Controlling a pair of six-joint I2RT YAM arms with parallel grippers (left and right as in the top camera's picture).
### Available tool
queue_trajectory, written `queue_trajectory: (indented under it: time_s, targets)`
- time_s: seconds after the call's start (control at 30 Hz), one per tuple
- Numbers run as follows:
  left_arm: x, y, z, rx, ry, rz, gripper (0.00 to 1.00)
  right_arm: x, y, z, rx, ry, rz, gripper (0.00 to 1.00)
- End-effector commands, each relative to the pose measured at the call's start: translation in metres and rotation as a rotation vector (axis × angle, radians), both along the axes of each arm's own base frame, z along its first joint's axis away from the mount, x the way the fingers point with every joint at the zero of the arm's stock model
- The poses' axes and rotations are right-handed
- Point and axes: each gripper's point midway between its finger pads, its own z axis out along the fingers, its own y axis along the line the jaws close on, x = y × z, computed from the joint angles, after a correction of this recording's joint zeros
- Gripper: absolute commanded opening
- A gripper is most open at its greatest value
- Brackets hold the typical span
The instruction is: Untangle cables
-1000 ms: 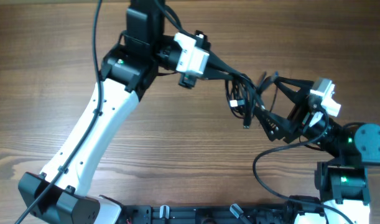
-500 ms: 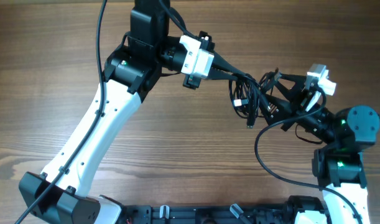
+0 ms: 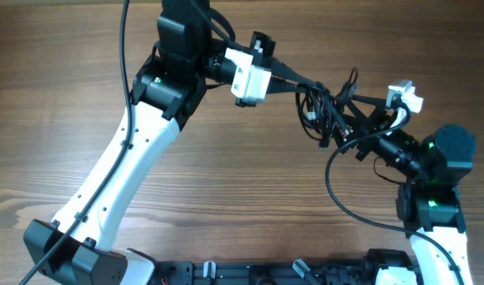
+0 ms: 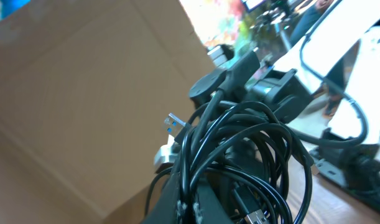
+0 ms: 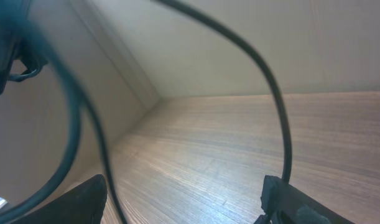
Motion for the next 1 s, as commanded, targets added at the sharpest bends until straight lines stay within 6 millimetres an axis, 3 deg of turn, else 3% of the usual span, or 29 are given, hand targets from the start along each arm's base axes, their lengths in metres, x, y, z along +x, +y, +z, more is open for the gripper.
queue_trajectory:
  time_s: [0.0, 0.27, 0.47, 0.6, 0.77, 0.97]
  targets:
    - [0.004, 0.000, 0.016, -0.025, -0.052, 0.083, 0.04, 0.002, -0.001, 0.005, -0.010, -0.013, -0.009, 0.82]
    - [0.008, 0.004, 0.027, -0.065, -0.115, 0.096, 0.04, 0.000, 0.001, 0.003, -0.017, -0.012, 0.005, 0.83]
    - [0.026, 0.019, 0.026, -0.044, -0.045, 0.154, 0.04, -0.005, 0.006, 0.037, 0.098, -0.059, 0.045, 0.87]
    - [0.047, 0.032, 0.027, -0.017, 0.097, 0.244, 0.04, -0.011, 0.010, 0.044, 0.093, -0.095, 0.086, 0.88]
    - [0.096, 0.038, 0.031, -0.037, 0.457, 0.510, 0.04, -0.018, 0.015, 0.046, 0.035, -0.174, 0.133, 0.83]
    - [0.130, 0.049, 0.029, -0.098, 0.814, 0.677, 0.04, -0.001, 0.001, 0.061, 0.030, -0.200, 0.002, 0.84]
